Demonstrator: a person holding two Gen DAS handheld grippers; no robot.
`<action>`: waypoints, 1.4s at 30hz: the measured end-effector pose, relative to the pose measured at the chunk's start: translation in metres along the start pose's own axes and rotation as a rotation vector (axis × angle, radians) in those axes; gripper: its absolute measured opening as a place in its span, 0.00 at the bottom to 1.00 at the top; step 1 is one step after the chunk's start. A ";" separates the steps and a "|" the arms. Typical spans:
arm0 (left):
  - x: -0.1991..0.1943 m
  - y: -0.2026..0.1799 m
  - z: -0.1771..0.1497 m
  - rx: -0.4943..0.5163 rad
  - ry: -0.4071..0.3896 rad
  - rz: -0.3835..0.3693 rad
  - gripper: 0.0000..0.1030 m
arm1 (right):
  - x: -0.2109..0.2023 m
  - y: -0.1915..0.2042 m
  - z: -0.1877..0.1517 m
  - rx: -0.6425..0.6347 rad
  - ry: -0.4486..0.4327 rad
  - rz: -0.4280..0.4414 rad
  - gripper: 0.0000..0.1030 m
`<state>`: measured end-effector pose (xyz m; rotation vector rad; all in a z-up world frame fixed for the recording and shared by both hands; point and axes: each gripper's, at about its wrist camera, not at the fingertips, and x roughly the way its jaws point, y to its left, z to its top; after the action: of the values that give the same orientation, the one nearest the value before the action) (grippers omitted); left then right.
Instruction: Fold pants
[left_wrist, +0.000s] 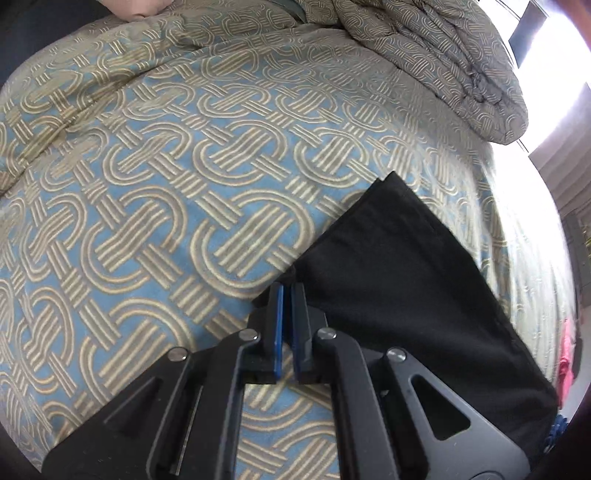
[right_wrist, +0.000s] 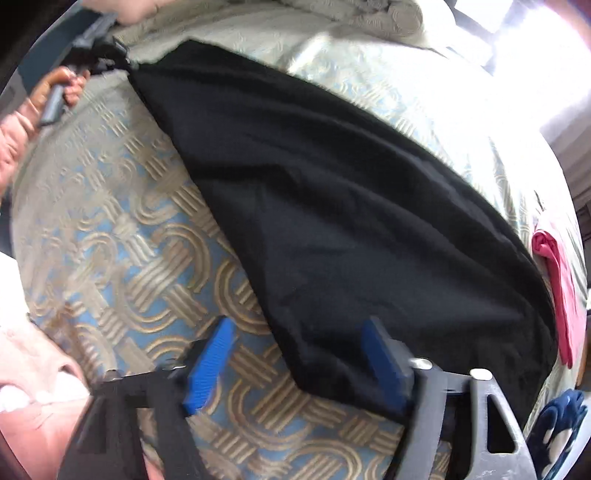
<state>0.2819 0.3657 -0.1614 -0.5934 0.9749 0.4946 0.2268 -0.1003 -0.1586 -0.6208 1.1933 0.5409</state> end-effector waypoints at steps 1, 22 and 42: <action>-0.003 0.001 -0.001 0.004 -0.015 0.020 0.04 | 0.005 -0.005 0.000 0.034 0.008 0.020 0.02; -0.032 -0.024 0.009 0.195 -0.115 0.043 0.08 | -0.051 -0.068 0.072 0.040 -0.110 0.171 0.64; 0.038 -0.096 0.074 0.490 0.016 -0.161 0.49 | 0.004 -0.083 0.137 0.177 -0.002 0.223 0.64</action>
<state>0.4053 0.3486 -0.1402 -0.2305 1.0086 0.0971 0.3770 -0.0646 -0.1167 -0.3376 1.3008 0.6151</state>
